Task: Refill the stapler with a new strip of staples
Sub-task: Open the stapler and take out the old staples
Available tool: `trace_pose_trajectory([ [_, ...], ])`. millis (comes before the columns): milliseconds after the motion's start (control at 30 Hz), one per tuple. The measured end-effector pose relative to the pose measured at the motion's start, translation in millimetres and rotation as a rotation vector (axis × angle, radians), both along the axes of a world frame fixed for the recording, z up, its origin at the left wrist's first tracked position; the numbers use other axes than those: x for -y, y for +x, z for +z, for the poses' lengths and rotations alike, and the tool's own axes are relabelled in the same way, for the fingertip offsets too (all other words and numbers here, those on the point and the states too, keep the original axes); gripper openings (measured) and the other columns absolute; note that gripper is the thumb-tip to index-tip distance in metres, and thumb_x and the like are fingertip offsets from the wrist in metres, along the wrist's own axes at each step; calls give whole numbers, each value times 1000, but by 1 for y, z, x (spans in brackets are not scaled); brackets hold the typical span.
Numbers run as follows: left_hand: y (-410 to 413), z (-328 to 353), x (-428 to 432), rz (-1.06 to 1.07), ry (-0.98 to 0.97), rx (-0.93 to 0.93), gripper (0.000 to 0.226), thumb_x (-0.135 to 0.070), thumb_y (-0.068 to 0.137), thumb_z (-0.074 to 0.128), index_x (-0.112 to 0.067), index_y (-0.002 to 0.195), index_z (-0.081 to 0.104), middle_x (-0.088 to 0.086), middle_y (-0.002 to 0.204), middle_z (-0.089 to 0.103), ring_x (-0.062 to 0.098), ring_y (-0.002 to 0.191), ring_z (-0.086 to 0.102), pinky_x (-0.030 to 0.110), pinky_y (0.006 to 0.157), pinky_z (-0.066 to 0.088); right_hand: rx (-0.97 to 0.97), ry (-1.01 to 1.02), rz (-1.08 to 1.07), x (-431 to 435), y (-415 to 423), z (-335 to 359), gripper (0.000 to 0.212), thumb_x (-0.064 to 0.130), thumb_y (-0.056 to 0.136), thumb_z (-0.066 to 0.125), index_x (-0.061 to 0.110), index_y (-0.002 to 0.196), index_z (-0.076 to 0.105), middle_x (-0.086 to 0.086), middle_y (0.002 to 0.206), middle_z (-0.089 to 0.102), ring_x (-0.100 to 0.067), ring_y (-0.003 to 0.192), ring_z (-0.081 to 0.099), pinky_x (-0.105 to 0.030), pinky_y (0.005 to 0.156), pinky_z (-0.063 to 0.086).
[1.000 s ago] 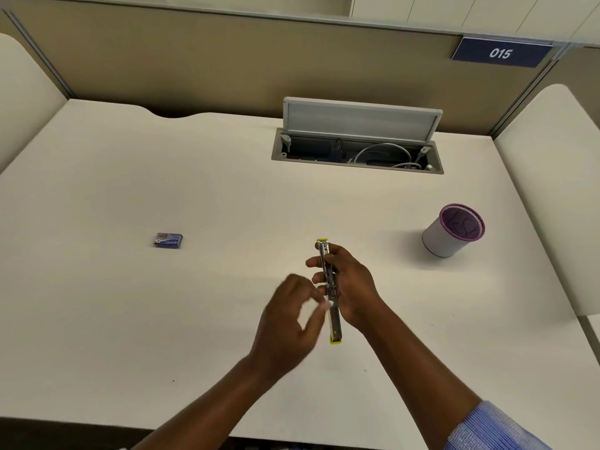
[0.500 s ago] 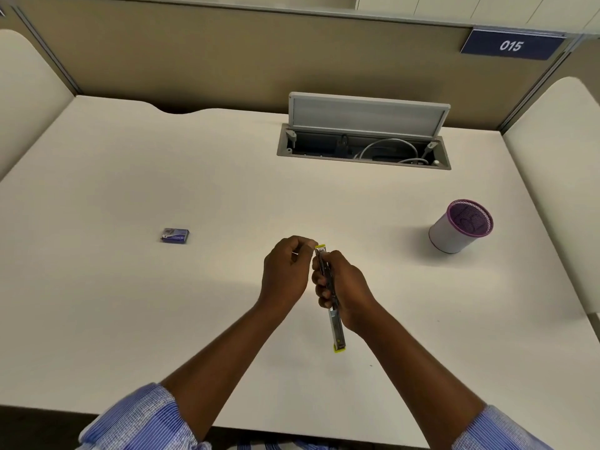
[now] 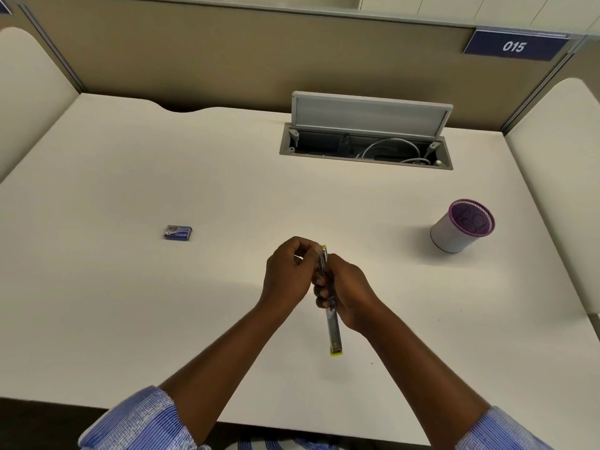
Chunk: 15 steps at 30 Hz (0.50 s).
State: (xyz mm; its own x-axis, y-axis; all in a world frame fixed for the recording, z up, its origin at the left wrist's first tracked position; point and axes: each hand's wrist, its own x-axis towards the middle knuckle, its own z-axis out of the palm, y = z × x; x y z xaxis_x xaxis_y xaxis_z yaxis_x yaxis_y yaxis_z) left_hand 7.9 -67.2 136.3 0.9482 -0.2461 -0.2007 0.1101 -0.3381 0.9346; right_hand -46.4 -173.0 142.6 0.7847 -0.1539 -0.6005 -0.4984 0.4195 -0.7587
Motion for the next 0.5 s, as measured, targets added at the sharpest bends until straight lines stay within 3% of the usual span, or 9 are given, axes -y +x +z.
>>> trace_pose_trajectory([
  [233,0,-3,-1,-33,13,-52,7,-34,90,70,-31,96,68,-9,82,70,-2,55,61,14,56,46,16,-3,64,3,-2,2,27,24,100,42,10,79,52,0,61,52,-14,51,43,-29,51,35],
  [367,0,-4,-2,-64,-55,-188,10,-25,92,68,-23,102,68,-6,77,66,1,55,60,23,59,48,33,29,85,4,-3,1,25,26,102,44,7,90,56,-2,66,53,-16,57,45,-29,53,38],
  [500,0,-2,-4,-113,-158,-410,22,-27,93,69,-11,109,68,3,76,65,17,63,58,40,73,50,57,37,103,5,-6,0,22,22,102,44,7,93,58,-3,69,53,-17,59,45,-30,55,39],
])
